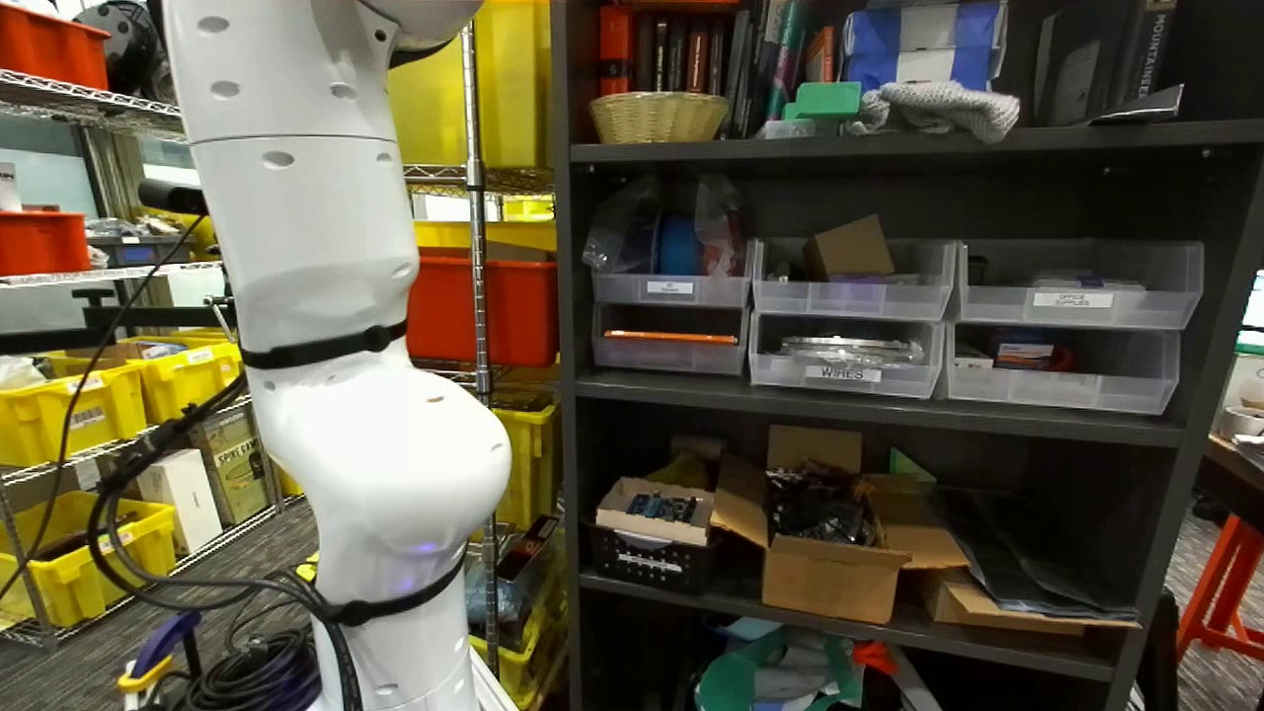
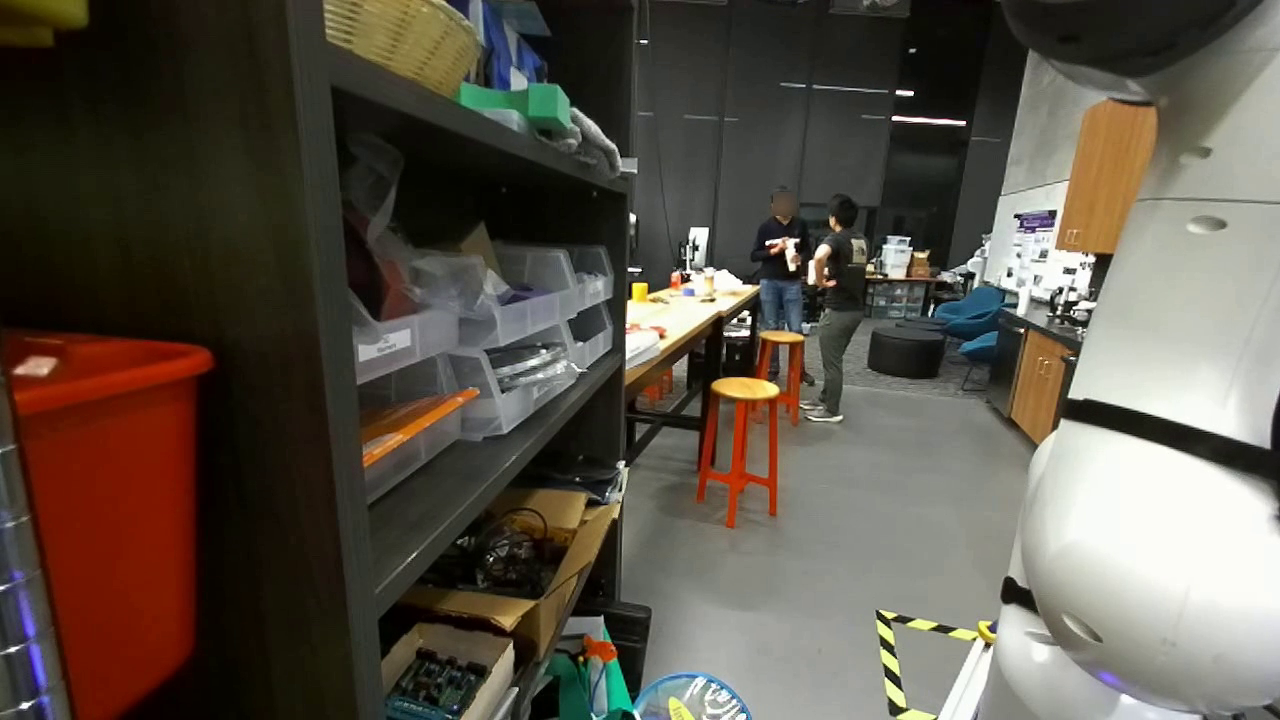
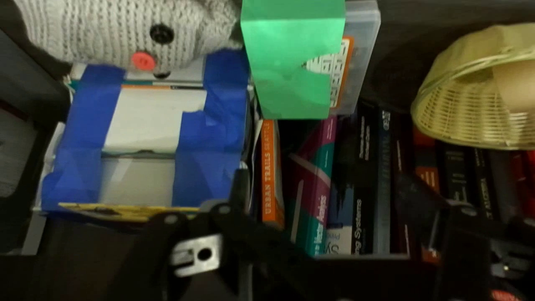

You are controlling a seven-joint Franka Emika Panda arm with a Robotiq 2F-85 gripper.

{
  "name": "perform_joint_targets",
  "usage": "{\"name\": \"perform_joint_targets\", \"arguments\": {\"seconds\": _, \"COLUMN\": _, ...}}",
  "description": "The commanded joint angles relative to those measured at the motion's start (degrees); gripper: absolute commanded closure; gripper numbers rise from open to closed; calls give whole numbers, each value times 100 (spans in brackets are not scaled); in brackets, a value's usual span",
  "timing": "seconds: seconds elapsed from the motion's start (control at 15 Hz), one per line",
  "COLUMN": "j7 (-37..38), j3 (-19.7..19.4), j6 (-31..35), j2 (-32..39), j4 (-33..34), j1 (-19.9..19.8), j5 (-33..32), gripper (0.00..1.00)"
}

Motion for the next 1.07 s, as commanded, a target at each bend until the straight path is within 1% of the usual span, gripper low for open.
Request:
{"name": "perform_joint_targets", "arguments": {"seconds": 0.0, "j7": 109, "j3": 147, "j6": -550, "j2": -136, "j4": -140, "j1": 42, "j5": -557, "gripper": 0}}
{"name": "perform_joint_targets", "arguments": {"seconds": 0.2, "j7": 114, "j3": 222, "j6": -942, "j2": -78, "j4": -196, "j1": 69, "j5": -692, "gripper": 0}}
{"name": "perform_joint_targets", "arguments": {"seconds": 0.53, "j7": 119, "j3": 289, "j6": -1082, "j2": 35, "j4": -402, "j1": 38, "j5": -830, "gripper": 0}}
{"name": "perform_joint_targets", "arguments": {"seconds": 1.0, "j7": 120, "j3": 287, "j6": -618, "j2": 69, "j4": -792, "j1": 22, "j5": -932, "gripper": 0}}
